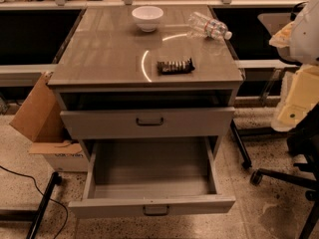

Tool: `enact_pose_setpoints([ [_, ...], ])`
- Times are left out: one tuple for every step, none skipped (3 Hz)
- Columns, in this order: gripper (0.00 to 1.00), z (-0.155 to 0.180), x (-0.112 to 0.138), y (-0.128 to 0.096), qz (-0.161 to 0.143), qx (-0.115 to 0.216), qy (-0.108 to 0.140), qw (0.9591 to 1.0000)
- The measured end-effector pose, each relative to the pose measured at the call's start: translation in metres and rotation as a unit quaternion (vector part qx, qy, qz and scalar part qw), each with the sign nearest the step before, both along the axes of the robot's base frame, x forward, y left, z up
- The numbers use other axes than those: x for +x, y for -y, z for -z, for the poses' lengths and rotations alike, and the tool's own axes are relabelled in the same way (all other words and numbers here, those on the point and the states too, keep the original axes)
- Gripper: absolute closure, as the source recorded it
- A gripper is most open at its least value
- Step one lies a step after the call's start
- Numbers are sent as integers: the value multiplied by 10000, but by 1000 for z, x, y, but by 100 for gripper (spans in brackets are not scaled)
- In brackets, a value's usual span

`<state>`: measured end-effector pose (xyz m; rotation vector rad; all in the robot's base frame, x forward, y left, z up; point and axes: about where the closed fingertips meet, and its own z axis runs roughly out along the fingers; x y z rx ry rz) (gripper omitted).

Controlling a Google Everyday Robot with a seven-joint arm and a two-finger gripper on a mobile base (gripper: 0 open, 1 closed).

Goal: Place rxbar chocolate into middle drawer

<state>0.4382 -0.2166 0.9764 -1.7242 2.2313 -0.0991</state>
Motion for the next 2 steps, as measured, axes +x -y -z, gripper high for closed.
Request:
enact_pose_setpoints([
  [0,0,0,0,-1,0,1,10000],
  [0,-4,2,-5,-138,59,90,9998],
])
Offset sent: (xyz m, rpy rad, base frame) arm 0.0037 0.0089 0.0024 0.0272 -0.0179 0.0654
